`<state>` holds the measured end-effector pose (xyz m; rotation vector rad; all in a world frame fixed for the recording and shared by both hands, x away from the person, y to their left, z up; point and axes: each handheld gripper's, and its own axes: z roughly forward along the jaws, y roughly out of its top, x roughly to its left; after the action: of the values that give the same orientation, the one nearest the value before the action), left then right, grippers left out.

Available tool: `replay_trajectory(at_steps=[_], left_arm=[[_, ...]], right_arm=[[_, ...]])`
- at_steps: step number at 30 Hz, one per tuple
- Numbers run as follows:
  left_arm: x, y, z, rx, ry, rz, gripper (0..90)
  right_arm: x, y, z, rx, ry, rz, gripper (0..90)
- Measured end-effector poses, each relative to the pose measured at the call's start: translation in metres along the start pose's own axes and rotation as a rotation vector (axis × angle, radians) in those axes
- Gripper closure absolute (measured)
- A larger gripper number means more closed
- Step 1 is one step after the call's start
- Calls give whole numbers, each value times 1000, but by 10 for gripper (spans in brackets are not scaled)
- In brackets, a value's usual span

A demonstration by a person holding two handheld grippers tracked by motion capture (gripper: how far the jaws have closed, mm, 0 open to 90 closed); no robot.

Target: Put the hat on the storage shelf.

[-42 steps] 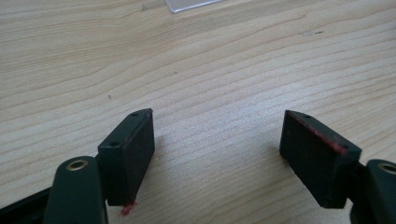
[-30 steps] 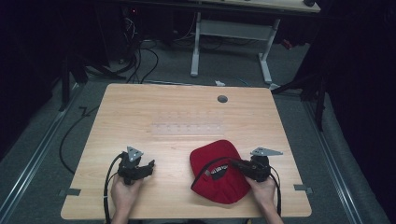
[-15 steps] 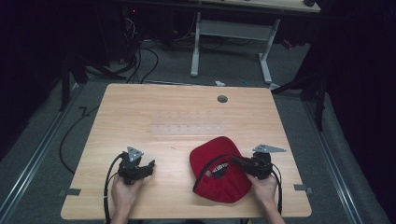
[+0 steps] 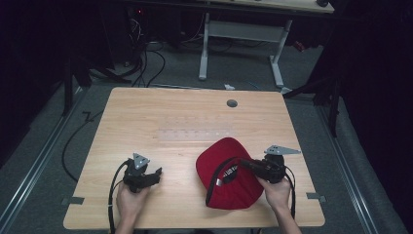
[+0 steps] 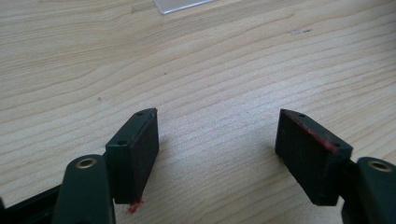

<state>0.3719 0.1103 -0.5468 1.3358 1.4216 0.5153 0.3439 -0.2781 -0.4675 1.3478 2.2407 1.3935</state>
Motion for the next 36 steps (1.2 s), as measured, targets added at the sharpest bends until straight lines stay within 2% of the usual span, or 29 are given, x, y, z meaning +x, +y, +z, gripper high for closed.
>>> replay_trajectory(at_steps=[4,9,13,16,20,23,29,34,36], left_arm=[[0,0,0,2,0,1,299],[1,0,-1,-1,13,2,274],[-2,1,-4,-5,3,18,272],[-9,5,-9,-19,-33,18,272],[-23,8,-13,-13,-94,55,269],[-31,7,-15,0,-132,67,260],[-51,2,-19,8,-200,107,257],[-73,-2,-18,13,-240,167,259],[-82,-4,-17,18,-263,173,263]], right_arm=[[2,4,0,1,10,-2,797],[7,9,-3,-26,57,8,798],[13,18,-3,-35,70,-11,798],[17,25,-2,-35,72,-27,798],[24,31,-1,-41,80,-45,797],[28,34,1,-38,81,-48,797],[30,39,4,-36,73,-53,797],[29,40,7,-34,54,-50,796],[28,40,6,-33,51,-45,796]])
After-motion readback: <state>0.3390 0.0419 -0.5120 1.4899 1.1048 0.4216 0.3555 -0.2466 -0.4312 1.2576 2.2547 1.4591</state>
